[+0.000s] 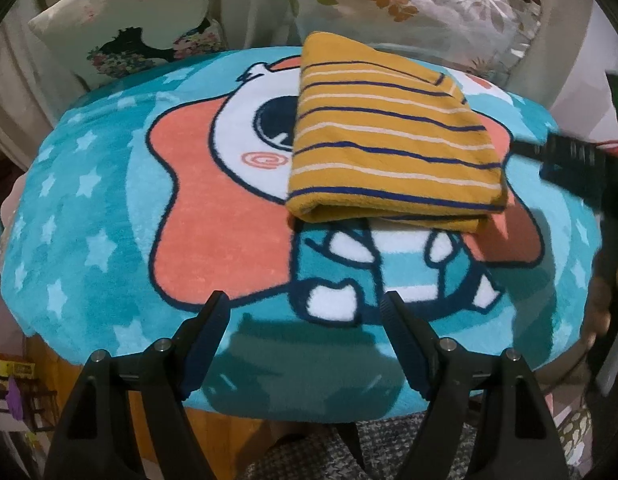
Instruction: Fold small clothes
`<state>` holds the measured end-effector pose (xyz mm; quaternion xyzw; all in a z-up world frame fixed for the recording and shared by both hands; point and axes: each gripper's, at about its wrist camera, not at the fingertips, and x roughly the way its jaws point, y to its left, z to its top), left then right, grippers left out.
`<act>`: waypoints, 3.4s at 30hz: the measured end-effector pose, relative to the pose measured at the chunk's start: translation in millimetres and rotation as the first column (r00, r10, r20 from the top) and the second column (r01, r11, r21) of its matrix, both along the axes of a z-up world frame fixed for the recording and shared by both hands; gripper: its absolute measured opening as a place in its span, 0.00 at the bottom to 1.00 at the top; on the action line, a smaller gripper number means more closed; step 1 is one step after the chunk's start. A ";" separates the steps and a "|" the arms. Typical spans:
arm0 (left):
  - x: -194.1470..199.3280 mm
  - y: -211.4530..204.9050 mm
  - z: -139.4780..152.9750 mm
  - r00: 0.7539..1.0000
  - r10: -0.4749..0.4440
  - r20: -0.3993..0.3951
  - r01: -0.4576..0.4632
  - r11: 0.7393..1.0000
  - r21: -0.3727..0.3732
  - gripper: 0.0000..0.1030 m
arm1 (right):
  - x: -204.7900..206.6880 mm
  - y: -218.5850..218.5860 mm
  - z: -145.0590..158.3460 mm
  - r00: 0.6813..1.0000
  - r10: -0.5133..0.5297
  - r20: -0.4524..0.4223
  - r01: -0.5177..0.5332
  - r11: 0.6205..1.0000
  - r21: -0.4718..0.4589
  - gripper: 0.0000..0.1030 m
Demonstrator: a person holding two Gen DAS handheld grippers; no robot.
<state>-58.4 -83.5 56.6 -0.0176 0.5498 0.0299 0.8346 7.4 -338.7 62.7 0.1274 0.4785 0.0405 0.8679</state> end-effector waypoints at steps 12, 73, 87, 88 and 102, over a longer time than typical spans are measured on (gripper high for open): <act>1.1 25.7 7.2 0.994 0.108 0.029 -0.108 0.994 -0.005 0.74 | 89.8 46.9 -25.1 0.990 0.143 0.013 -0.139 0.975 -0.175 0.66; -40.7 48.2 103.6 0.945 0.119 0.306 -0.110 0.993 -0.046 1.00 | -100.4 67.6 40.6 0.971 0.158 0.178 -0.115 0.967 -0.228 0.75; -78.4 81.5 74.7 0.974 0.081 0.211 -0.069 0.995 -0.066 1.00 | -155.6 103.8 26.7 0.986 0.105 0.128 -0.074 0.970 -0.233 0.76; -80.7 81.6 72.3 0.975 0.078 0.206 -0.066 0.996 -0.063 1.00 | -159.1 105.0 25.5 0.987 0.104 0.122 -0.073 0.969 -0.236 0.76; -106.6 77.9 45.3 0.991 0.043 0.125 -0.037 0.998 -0.054 1.00 | -184.9 107.6 18.1 0.995 0.064 0.080 -0.044 0.972 -0.231 0.77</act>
